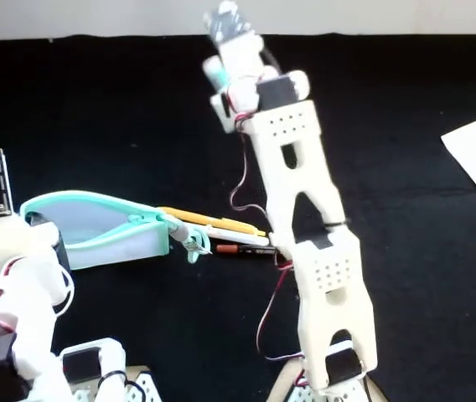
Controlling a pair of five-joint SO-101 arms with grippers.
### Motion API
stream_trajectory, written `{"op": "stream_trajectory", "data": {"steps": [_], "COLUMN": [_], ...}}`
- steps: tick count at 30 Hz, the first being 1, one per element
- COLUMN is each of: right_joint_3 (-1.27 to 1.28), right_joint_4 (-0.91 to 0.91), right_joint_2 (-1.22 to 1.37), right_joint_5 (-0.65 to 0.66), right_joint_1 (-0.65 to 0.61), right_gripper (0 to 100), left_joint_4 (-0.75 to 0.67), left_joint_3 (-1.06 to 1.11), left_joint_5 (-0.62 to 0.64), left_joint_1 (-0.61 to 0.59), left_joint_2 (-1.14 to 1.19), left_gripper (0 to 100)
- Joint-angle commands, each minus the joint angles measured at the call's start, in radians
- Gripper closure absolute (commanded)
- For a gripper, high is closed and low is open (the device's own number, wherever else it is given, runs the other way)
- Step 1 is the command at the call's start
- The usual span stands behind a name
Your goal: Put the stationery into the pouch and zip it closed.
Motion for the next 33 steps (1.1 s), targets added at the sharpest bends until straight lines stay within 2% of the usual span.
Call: {"op": "stream_trajectory", "data": {"steps": [1,3,11,18,25,33], "right_joint_3": [-0.404,-0.538,-0.518,-0.516,-0.51,-0.231], "right_joint_4": [0.16,0.237,0.236,0.262,0.266,0.266], "right_joint_2": [-0.024,-0.03,-0.214,-0.384,-0.415,-0.423], "right_joint_5": [-0.035,-0.058,-0.301,-0.327,-0.388,-0.457], "right_joint_1": [-0.094,-0.16,-0.328,-0.458,-0.568,-0.608], "right_gripper": [99.2,99.2,99.2,99.2,99.2,99.2], "left_joint_4": [0.011,0.011,0.011,0.011,0.011,0.011], "left_joint_3": [0.038,0.038,0.035,0.038,0.035,0.033], "left_joint_5": [-0.005,-0.005,-0.005,-0.005,-0.005,-0.005], "left_joint_1": [0.021,0.021,0.021,0.021,0.021,0.021], "left_joint_2": [0.012,0.012,0.012,0.012,0.012,0.012], "left_gripper": [99,99,99,99,99,99]}}
